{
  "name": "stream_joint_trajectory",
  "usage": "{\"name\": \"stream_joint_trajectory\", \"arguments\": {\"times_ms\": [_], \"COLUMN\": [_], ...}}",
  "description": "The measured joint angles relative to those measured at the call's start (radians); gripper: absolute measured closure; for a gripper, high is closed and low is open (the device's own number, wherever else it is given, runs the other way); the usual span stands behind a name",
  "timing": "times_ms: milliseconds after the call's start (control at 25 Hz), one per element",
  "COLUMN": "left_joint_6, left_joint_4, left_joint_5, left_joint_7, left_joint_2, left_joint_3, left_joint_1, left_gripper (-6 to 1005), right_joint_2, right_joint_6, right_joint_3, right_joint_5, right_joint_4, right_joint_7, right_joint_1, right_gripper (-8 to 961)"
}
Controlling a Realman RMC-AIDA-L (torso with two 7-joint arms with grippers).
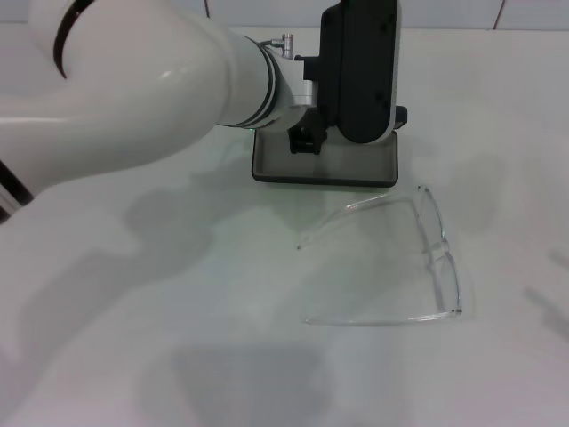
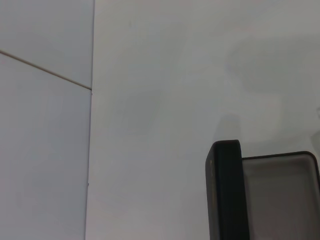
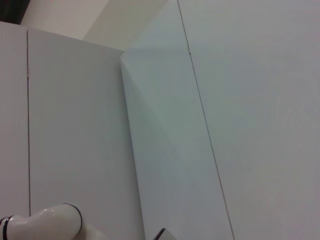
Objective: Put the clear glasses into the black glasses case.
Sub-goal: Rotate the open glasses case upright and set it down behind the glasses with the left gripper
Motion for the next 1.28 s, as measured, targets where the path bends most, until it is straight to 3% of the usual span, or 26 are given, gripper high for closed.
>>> {"name": "stream_joint_trajectory", "arguments": {"times_ms": [520, 1280], "left_joint_6": [-0.057, -0.077], "left_joint_4": [-0.094, -0.134], "left_joint_5": [-0.039, -0.035], "left_joint_7": [-0.017, -0.102], "left_joint_2": [-0.001, -0.003], "left_joint_3": [0.016, 0.051], "left_joint_1": [-0.033, -0.050], "left_gripper": [710, 670], "right_joint_2": [-0.001, -0.001], "right_joint_6": [0.000, -0.002], "right_joint_3": [0.003, 0.003], "right_joint_5": [0.001, 0.000], "right_joint_4": [0.013, 0.015], "right_joint_7": [0.000, 0.000], "right_joint_1": [0.000, -0.009], "right_gripper": [335, 336]}}
